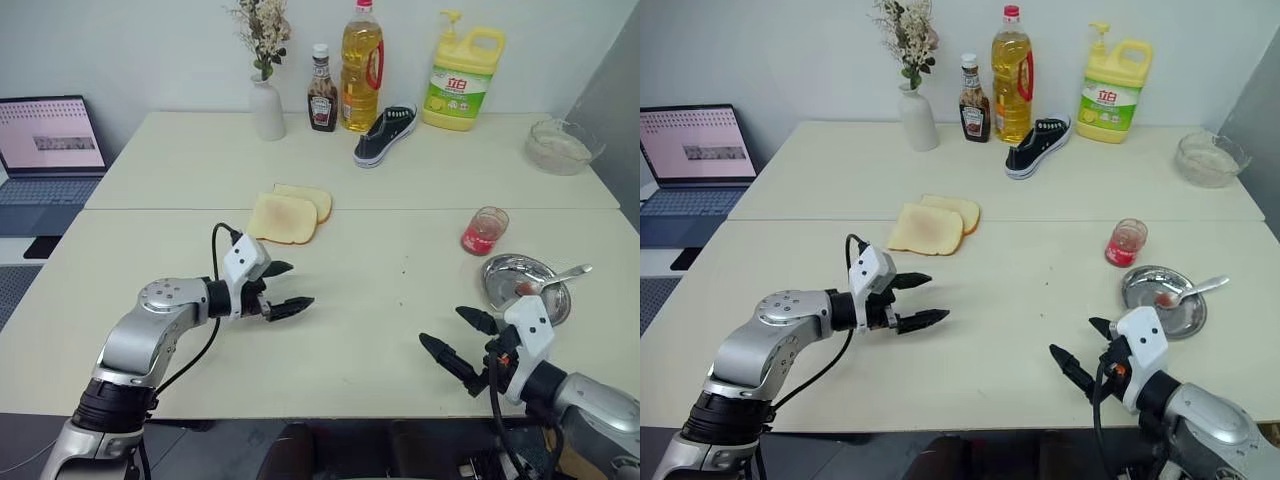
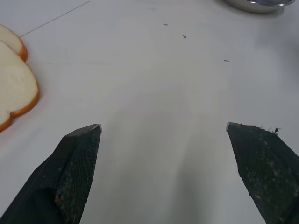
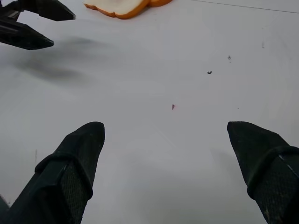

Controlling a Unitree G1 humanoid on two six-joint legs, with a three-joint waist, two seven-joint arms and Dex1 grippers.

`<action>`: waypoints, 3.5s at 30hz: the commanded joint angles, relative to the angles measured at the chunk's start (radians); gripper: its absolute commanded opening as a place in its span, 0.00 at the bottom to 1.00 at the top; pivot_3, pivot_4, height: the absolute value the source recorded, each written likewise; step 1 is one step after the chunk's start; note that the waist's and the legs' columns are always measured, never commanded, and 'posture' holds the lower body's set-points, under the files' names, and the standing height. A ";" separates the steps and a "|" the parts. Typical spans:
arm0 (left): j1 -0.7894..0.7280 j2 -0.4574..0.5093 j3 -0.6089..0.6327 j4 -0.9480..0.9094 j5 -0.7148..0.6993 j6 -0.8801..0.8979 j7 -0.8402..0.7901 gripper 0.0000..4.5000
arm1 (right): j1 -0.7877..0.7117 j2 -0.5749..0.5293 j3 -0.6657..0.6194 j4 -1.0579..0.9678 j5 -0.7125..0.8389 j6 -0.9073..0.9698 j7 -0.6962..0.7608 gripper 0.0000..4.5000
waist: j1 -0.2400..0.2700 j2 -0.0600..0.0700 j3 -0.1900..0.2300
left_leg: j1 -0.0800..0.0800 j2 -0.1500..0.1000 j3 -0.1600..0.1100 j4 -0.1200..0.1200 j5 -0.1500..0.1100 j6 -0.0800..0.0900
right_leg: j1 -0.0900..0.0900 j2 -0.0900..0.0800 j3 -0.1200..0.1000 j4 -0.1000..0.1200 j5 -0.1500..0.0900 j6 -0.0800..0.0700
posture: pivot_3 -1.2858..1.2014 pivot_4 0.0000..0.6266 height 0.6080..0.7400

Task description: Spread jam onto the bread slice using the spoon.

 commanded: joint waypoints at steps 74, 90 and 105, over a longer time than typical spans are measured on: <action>-0.686 -0.210 0.257 1.342 0.178 -0.442 0.119 0.00 | -0.626 0.112 0.300 0.278 -0.251 -0.037 0.048 1.00 | -0.022 -0.007 0.000 | -0.003 -0.004 -0.002 0.001 0.002 -0.002 | -0.004 0.001 -0.003 0.003 0.003 0.000 | 0.52 0.24 1.00; -0.479 0.014 -0.064 0.237 -0.114 0.274 -0.451 0.00 | -0.173 0.024 -0.121 -0.151 0.140 0.125 0.015 1.00 | -0.030 -0.006 0.000 | -0.001 0.001 -0.001 0.000 0.002 -0.002 | -0.002 0.000 0.000 0.002 0.003 0.001 | 0.52 0.24 1.00; -0.623 -0.259 -0.300 0.882 0.360 -0.679 -0.252 0.00 | -0.038 -0.107 -0.041 -0.158 0.258 -0.003 -0.183 1.00 | 0.005 -0.008 0.001 | -0.004 -0.002 0.004 0.001 0.007 0.005 | -0.001 0.000 0.000 -0.001 0.008 0.001 | 0.52 0.24 1.00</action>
